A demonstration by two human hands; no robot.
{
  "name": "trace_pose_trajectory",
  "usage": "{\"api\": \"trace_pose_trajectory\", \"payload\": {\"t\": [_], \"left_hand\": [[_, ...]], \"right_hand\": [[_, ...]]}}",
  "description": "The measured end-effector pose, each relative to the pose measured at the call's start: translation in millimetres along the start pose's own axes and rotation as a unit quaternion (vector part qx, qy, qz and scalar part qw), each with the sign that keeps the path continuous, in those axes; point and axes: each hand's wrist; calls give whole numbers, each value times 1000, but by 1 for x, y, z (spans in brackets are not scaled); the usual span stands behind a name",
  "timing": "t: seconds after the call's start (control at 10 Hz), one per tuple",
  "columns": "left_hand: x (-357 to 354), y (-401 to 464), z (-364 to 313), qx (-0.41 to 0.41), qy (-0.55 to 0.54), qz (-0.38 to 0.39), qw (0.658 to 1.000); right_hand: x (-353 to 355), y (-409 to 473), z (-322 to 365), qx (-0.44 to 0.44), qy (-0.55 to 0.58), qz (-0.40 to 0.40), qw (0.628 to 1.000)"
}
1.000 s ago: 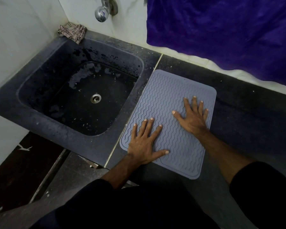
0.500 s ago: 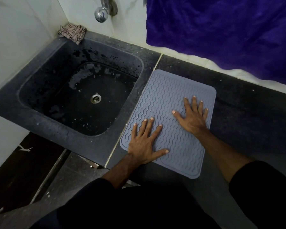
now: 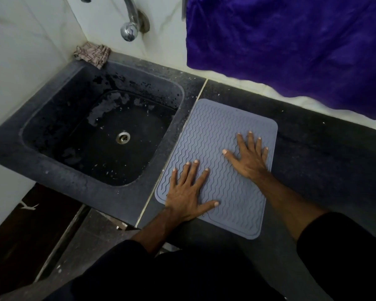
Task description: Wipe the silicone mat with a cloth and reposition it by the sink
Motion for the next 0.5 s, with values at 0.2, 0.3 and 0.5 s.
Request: {"api": "trace_pose_trajectory", "payload": {"t": [0.2,0.3,0.5], "left_hand": [[29,16,-3,9,-24,-14,1000],[58,44,-8,9,8,-37,999],[153,117,-45,-55,76,-156,983]], "right_hand": [[25,-20,-12,-19,38,-50,998],[55,-24,-31,-51,36,-100,993],[154,-41,-73,-72,62,-237,967]]}}
Point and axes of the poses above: each hand's wrist, its own y-axis towards the middle knuckle, its own x-axis out of the back of the hand, z = x × y, and after that the axes turned 8 degrees about -x, right-handed
